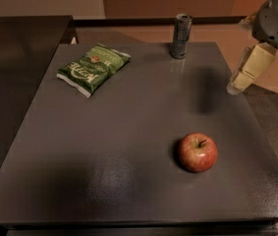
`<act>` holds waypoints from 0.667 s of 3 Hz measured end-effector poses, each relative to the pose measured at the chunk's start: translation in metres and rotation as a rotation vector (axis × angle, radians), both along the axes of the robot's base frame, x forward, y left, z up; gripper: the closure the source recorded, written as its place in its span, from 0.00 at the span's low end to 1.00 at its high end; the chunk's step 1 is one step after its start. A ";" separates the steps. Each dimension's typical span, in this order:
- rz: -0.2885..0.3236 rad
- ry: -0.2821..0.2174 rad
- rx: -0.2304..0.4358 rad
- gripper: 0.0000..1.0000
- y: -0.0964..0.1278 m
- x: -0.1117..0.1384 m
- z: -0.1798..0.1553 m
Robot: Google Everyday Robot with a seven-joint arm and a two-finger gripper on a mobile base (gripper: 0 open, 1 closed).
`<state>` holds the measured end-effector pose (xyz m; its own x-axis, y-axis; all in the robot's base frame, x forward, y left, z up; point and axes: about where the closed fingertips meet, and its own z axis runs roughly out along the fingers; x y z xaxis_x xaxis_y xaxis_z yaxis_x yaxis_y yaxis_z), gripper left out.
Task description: Move redbull can near apple
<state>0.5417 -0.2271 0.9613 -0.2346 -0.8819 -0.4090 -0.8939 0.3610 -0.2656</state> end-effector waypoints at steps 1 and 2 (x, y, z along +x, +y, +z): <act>-0.024 -0.031 0.081 0.00 0.000 0.044 -0.010; -0.065 -0.055 0.161 0.00 0.004 0.090 -0.028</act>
Offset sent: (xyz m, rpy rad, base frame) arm 0.1449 0.0035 -0.0452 0.2554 -0.0939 -0.1248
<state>0.6312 -0.2227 0.9338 -0.2623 -0.7879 -0.5572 -0.8529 0.4594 -0.2481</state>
